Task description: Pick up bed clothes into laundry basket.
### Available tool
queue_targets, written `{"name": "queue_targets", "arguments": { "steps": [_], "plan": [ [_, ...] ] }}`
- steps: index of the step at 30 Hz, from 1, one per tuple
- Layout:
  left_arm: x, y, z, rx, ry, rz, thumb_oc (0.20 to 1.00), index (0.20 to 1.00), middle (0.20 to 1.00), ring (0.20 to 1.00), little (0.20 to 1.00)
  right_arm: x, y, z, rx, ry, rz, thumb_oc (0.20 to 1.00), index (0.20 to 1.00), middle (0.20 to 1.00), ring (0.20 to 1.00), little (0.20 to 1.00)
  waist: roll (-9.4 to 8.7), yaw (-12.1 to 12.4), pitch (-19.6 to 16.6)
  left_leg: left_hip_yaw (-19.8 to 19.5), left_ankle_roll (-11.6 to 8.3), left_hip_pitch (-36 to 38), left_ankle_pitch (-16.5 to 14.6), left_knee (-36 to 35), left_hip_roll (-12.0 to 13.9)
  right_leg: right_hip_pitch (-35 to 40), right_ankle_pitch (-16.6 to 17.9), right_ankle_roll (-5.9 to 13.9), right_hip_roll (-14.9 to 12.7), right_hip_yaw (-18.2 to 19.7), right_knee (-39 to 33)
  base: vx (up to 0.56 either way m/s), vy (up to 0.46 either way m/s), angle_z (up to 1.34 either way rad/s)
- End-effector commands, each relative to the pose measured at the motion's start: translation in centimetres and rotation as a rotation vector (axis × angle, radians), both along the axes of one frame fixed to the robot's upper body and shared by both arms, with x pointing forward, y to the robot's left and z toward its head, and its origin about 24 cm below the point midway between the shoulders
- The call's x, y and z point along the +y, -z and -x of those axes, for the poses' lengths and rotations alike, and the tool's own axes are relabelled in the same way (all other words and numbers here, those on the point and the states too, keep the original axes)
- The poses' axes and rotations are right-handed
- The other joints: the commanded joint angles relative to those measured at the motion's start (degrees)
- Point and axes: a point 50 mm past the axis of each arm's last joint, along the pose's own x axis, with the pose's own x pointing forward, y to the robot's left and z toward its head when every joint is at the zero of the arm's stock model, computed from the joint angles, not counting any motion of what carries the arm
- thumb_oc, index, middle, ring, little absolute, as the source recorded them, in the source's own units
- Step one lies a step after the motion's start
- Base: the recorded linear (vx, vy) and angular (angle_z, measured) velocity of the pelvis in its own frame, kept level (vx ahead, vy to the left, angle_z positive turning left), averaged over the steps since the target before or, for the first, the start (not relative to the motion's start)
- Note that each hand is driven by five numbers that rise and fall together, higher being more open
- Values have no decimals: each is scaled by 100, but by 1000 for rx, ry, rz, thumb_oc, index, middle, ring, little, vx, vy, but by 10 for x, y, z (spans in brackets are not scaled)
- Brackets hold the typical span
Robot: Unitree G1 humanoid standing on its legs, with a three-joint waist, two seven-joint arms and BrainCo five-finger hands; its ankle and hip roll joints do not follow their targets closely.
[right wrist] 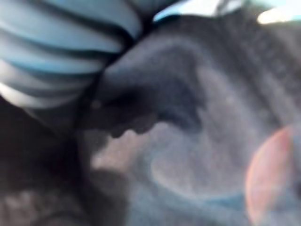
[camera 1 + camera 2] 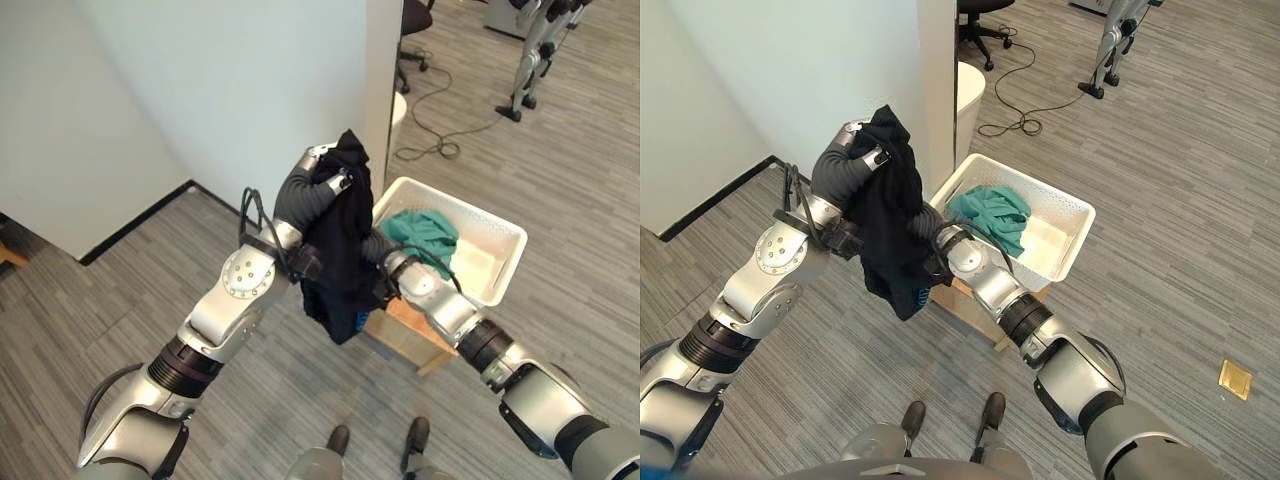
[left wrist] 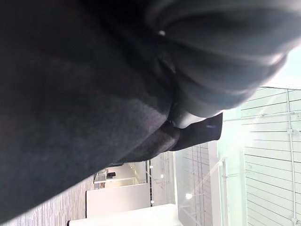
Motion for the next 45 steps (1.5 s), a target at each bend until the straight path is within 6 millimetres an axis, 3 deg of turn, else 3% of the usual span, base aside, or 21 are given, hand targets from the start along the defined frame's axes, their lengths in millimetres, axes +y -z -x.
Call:
{"name": "queue_targets", "arguments": {
  "steps": [1, 2, 3, 8, 10, 11, 12, 18, 23, 28, 32, 41, 45],
  "plan": [
    [-11, -43, 9, -208, 63, 63, 241, 241, 241, 241, 241, -4, -47, -8, -155, 22, -70, 200, 200, 200, 200, 200, 181, 95, -99, -244, 83, -93, 626, -494, -100, 806, -637, 523, -203, -186, 83, 0, 0, 0],
    [-4, -37, 6, -193, 33, 21, 655, 655, 655, 655, 655, -17, -53, -13, -186, 57, -31, 200, 200, 200, 200, 200, 178, 93, -123, -249, 77, -88, 624, -494, -102, 820, -638, 523, -207, -203, 83, 0, 0, 0],
    [-4, -37, 6, -193, 34, 21, 1000, 1000, 1000, 1000, 1000, -17, -53, -13, -185, 57, -31, 200, 200, 200, 200, 200, 179, 92, -123, -250, 77, -88, 623, -494, -102, 821, -639, 523, -207, -204, 83, 0, 0, 0],
    [29, -13, -1, -99, -73, -112, 1000, 1000, 1000, 1000, 1000, -69, -75, -30, -261, 209, 87, 200, 200, 200, 200, 200, 162, 73, -176, -240, 76, -32, 610, -494, -100, 864, -620, 531, -214, -203, 83, 0, 0, 0],
    [51, 5, 1, -18, -126, -151, 1000, 1000, 1000, 1000, 1000, -92, -84, -36, -268, 279, 101, 200, 200, 200, 200, 200, 147, 105, -186, -247, 77, -1, 605, -494, -100, 900, -614, 531, -215, -201, 83, 12, -10, -6],
    [76, 28, 7, 84, -181, -214, 1000, 1000, 1000, 1000, 1000, -121, -92, -44, -266, 370, 152, 200, 200, 200, 200, 200, 128, 168, -210, -252, 73, 35, 606, -494, -101, 934, -601, 535, -218, -217, 83, 9, -9, -9],
    [77, 28, 8, 85, -183, -213, 1000, 1000, 1000, 1000, 1000, -120, -92, -45, -266, 367, 152, 200, 200, 200, 200, 200, 132, 156, -209, -249, 73, 40, 603, -494, -100, 938, -602, 535, -218, -215, 83, 8, -10, -9],
    [131, 63, 37, 285, -279, -407, 1000, 1000, 1000, 1000, 1000, -172, -117, -57, -247, 499, 355, 200, 200, 200, 200, 200, 20, 293, -245, -217, 55, 76, 613, -494, -73, 968, -570, 552, -203, -249, 83, 0, -2, 1],
    [157, 98, 64, 460, -336, -446, 1000, 1000, 1000, 1000, 1000, -209, -157, -59, -280, 627, 581, 200, 200, 200, 200, 200, -97, 328, -231, -211, 43, 61, 634, -494, -55, 951, -557, 568, -181, -270, 83, -2, -2, 1],
    [166, 124, 81, 566, -390, -391, 1000, 1000, 1000, 1000, 1000, -231, -183, -56, -310, 758, 635, 200, 200, 200, 200, 200, -138, 365, -106, -226, 58, -61, 683, -494, -53, 846, -529, 558, -171, -303, 83, -23, -8, 0],
    [171, 141, 89, 626, -438, -336, 1000, 1000, 1000, 1000, 1000, -247, -190, -52, -304, 837, 616, 200, 200, 200, 200, 200, -101, 393, 83, -266, 83, -216, 754, -494, -78, 707, -491, 538, -168, -311, 83, -58, -4, 4],
    [166, 158, 95, 662, -490, -237, 1000, 1000, 1000, 1000, 1000, -262, -187, -49, -275, 933, 586, 200, 200, 200, 200, 200, 117, 451, 747, -308, 118, -734, 973, -445, -78, 236, -356, 467, -184, -278, 83, -80, 12, 6],
    [163, 160, 94, 659, -498, -201, 1000, 1000, 1000, 1000, 1000, -266, -172, -49, -219, 924, 547, 200, 200, 200, 200, 200, 169, 506, 1011, -358, 116, -971, 1067, -422, -79, 33, -304, 442, -185, -296, 83, -48, -4, 4]
  ]
}}
